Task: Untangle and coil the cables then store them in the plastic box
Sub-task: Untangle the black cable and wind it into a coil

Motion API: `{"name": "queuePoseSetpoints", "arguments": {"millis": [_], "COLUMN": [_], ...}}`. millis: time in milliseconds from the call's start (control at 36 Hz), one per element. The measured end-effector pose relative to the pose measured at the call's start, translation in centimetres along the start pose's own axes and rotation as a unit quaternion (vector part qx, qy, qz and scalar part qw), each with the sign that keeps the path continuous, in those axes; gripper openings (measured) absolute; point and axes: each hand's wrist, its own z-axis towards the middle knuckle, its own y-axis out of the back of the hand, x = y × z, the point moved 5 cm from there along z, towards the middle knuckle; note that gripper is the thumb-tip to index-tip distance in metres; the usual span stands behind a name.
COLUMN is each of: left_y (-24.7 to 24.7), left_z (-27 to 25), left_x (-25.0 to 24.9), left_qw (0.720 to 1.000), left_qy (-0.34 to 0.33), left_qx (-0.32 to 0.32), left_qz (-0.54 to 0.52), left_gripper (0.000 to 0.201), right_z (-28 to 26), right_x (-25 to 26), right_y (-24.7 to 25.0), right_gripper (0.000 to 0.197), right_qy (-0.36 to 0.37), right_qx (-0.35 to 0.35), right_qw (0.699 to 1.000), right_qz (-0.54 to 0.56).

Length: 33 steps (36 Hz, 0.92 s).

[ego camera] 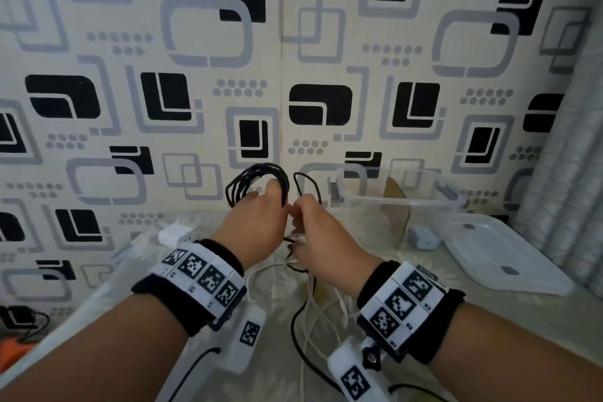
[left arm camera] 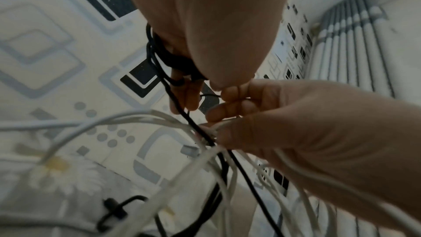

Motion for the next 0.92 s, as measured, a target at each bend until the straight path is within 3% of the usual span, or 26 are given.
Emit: {"name": "queuePoseSetpoints", "arguments": {"millis": [167, 250, 472, 667, 778, 917], "left_y": [0.0, -0.1, -0.7, -1.5, -1.4, 0.1], "left_z": [-0.5, -0.6, -1.2, -1.2, -1.1, -1.0], "left_x": [-0.2, -0.3, -0.4, 1.3, 1.9, 2.6], "left_qw": [0.986, 0.977, 0.973, 0.972, 0.975, 0.98], "left_qy": [-0.062, -0.082, -0.09, -0.081, -0.067, -0.052], "left_qx": [0.031, 0.06, 0.135, 0.191, 0.207, 0.185], "left_qz": [0.153, 0.189, 0.162, 0.113, 0.053, 0.053], "left_gripper": [0.029, 0.03, 0.024, 0.025, 0.017, 0.014], "right_z": [0.1, 0.2, 0.4, 0.1, 0.2, 0.2], "right_x": [-1.2, -1.7, -3.2, -3.3, -3.4, -2.8], "right_y": [0.7, 1.0, 1.2, 1.2, 2.0, 3.5], "right_gripper": [0.012, 0.013, 0.029, 0.023, 0.022, 0.011], "right_qy": [-0.005, -0.018, -0.066, -0.052, -0.069, -0.062], "right_qx": [-0.009, -0.014, 0.028, 0.058, 0.028, -0.053], "right_qw": [0.999, 0.998, 0.992, 0.99, 0.99, 0.983], "right_qz": [-0.051, -0.066, -0.1, -0.114, -0.122, -0.162]}}
